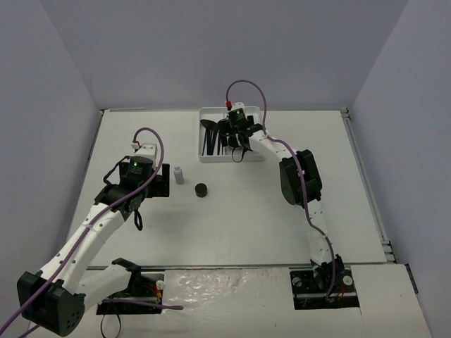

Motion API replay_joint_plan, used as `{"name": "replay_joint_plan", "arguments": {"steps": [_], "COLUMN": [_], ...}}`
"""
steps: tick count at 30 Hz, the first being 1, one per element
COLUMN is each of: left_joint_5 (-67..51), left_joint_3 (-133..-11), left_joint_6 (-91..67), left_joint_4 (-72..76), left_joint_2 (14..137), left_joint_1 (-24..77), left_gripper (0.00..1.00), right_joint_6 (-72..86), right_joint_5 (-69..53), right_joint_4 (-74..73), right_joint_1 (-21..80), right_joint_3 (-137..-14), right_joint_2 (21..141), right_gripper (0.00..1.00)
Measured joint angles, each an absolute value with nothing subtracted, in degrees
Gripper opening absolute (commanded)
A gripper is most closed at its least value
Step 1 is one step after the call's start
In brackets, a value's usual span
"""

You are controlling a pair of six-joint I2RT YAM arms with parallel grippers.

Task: Organize the makeup

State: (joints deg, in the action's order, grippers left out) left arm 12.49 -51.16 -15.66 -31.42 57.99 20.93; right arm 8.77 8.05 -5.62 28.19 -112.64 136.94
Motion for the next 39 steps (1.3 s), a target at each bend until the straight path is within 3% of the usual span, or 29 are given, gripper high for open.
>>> {"name": "replay_joint_plan", "arguments": {"steps": [7, 15, 30, 35, 39], "left_joint_5": [12.57, 14.38, 17.45, 17.66, 17.66], "left_joint_3": [-51.16, -51.16, -51.16, -51.16, -51.16], "left_joint_6": [-15.66, -15.68, -15.86, -15.86, -15.86], "left_joint_4": [-31.44, -31.39, -31.36, -31.35, -31.37], "left_joint_2": [56.88, 52.79, 49.56, 49.65, 49.98], "left_joint_1": [20.93, 20.91, 20.92, 20.91, 20.91], "left_gripper": [0.97, 0.97, 0.97, 0.97, 0.97], "right_joint_6": [6.77, 4.38, 4.52, 4.38, 4.33], "right_joint_5": [5.47, 2.28, 0.99, 0.99, 0.99], "right_joint_4": [-5.18, 0.45, 4.13, 4.51, 5.1], "right_joint_1": [30.56, 42.84, 50.25, 50.62, 50.79], "right_joint_3": [-102.54, -86.95, -80.16, -80.16, -80.16], "right_joint_2": [124.72, 108.79, 117.03, 118.96, 119.07], "right_gripper": [0.87, 0.86, 0.76, 0.67, 0.5]}}
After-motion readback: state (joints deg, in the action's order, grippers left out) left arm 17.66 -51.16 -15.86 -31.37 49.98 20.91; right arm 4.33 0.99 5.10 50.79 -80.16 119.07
